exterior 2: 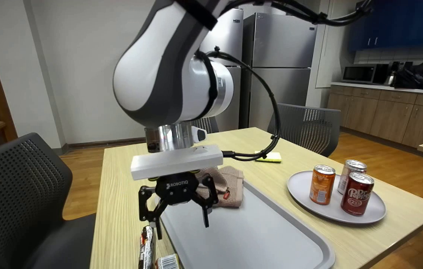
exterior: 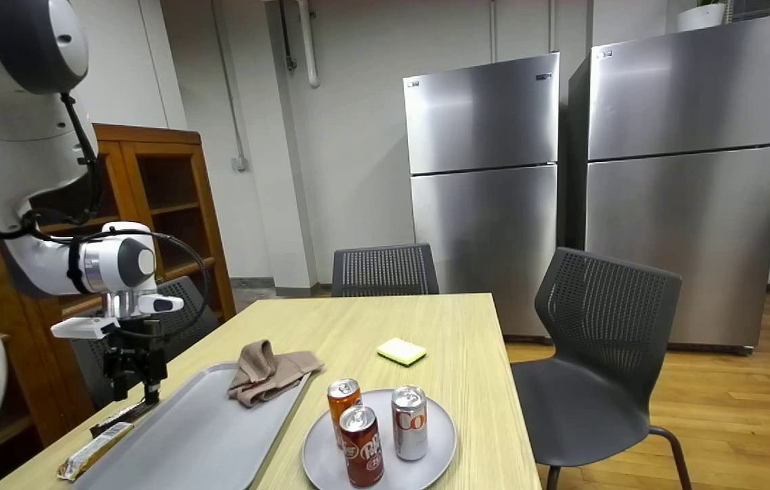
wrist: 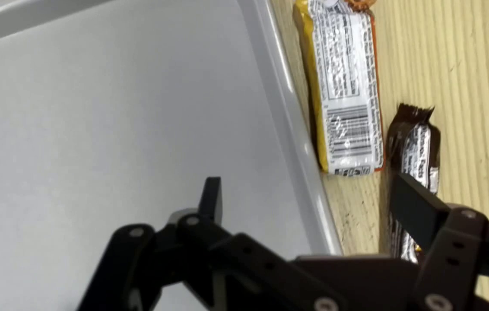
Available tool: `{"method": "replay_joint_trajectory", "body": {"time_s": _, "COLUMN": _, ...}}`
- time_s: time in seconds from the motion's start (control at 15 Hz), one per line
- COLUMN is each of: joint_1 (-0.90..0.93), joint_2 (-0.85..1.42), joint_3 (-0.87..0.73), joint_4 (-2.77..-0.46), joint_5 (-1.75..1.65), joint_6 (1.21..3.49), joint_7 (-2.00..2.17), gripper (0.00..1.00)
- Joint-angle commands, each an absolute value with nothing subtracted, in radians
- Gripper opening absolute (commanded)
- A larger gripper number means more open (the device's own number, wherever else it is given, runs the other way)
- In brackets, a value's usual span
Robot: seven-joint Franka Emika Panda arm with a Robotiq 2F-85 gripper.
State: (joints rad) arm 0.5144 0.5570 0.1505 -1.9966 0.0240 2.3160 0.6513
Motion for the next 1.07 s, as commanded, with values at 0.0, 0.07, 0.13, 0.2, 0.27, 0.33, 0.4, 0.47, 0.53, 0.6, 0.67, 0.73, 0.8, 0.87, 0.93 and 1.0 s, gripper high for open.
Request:
{"method": "replay_joint_trajectory", "body": {"time_s": 0.0, "joint_1": 0.481, "joint_2": 0.486, "joint_3": 0.135, "joint_4": -2.060, "joint_5": 0.049, "joint_6": 2.357, "joint_7": 0.719, "gripper": 1.00}}
{"method": "replay_joint_trajectory", "body": {"time_s": 0.07, "joint_1": 0.475, "joint_2": 0.477, "joint_3": 0.126, "joint_4": -2.068, "joint_5": 0.046, "joint_6": 2.367, "joint_7": 0.740, "gripper": 1.00}}
{"method": "replay_joint_trajectory", "body": {"time_s": 0.13, "joint_1": 0.467, "joint_2": 0.466, "joint_3": 0.119, "joint_4": -2.078, "joint_5": 0.047, "joint_6": 2.378, "joint_7": 0.763, "gripper": 1.00}}
{"method": "replay_joint_trajectory", "body": {"time_s": 0.2, "joint_1": 0.462, "joint_2": 0.456, "joint_3": 0.108, "joint_4": -2.091, "joint_5": 0.044, "joint_6": 2.393, "joint_7": 0.794, "gripper": 1.00}}
{"method": "replay_joint_trajectory", "body": {"time_s": 0.27, "joint_1": 0.454, "joint_2": 0.450, "joint_3": 0.102, "joint_4": -2.097, "joint_5": 0.042, "joint_6": 2.399, "joint_7": 0.814, "gripper": 1.00}}
{"method": "replay_joint_trajectory", "body": {"time_s": 0.33, "joint_1": 0.446, "joint_2": 0.442, "joint_3": 0.094, "joint_4": -2.108, "joint_5": 0.039, "joint_6": 2.405, "joint_7": 0.833, "gripper": 1.00}}
{"method": "replay_joint_trajectory", "body": {"time_s": 0.4, "joint_1": 0.438, "joint_2": 0.431, "joint_3": 0.086, "joint_4": -2.123, "joint_5": 0.034, "joint_6": 2.416, "joint_7": 0.849, "gripper": 1.00}}
{"method": "replay_joint_trajectory", "body": {"time_s": 0.47, "joint_1": 0.433, "joint_2": 0.420, "joint_3": 0.077, "joint_4": -2.138, "joint_5": 0.028, "joint_6": 2.430, "joint_7": 0.867, "gripper": 1.00}}
{"method": "replay_joint_trajectory", "body": {"time_s": 0.53, "joint_1": 0.426, "joint_2": 0.413, "joint_3": 0.069, "joint_4": -2.150, "joint_5": 0.024, "joint_6": 2.440, "joint_7": 0.880, "gripper": 1.00}}
{"method": "replay_joint_trajectory", "body": {"time_s": 0.6, "joint_1": 0.418, "joint_2": 0.410, "joint_3": 0.060, "joint_4": -2.159, "joint_5": 0.022, "joint_6": 2.454, "joint_7": 0.896, "gripper": 1.00}}
{"method": "replay_joint_trajectory", "body": {"time_s": 0.67, "joint_1": 0.407, "joint_2": 0.408, "joint_3": 0.056, "joint_4": -2.166, "joint_5": 0.027, "joint_6": 2.462, "joint_7": 0.904, "gripper": 1.00}}
{"method": "replay_joint_trajectory", "body": {"time_s": 0.73, "joint_1": 0.403, "joint_2": 0.406, "joint_3": 0.043, "joint_4": -2.175, "joint_5": 0.023, "joint_6": 2.482, "joint_7": 0.929, "gripper": 1.00}}
{"method": "replay_joint_trajectory", "body": {"time_s": 0.8, "joint_1": 0.386, "joint_2": 0.404, "joint_3": 0.045, "joint_4": -2.184, "joint_5": 0.035, "joint_6": 2.504, "joint_7": 0.919, "gripper": 1.00}}
{"method": "replay_joint_trajectory", "body": {"time_s": 0.87, "joint_1": 0.374, "joint_2": 0.405, "joint_3": 0.043, "joint_4": -2.188, "joint_5": 0.037, "joint_6": 2.518, "joint_7": 0.915, "gripper": 1.00}}
{"method": "replay_joint_trajectory", "body": {"time_s": 0.93, "joint_1": 0.364, "joint_2": 0.407, "joint_3": 0.043, "joint_4": -2.189, "joint_5": 0.037, "joint_6": 2.525, "joint_7": 0.906, "gripper": 1.00}}
{"method": "replay_joint_trajectory", "body": {"time_s": 1.0, "joint_1": 0.357, "joint_2": 0.409, "joint_3": 0.039, "joint_4": -2.191, "joint_5": 0.022, "joint_6": 2.536, "joint_7": 0.891, "gripper": 1.00}}
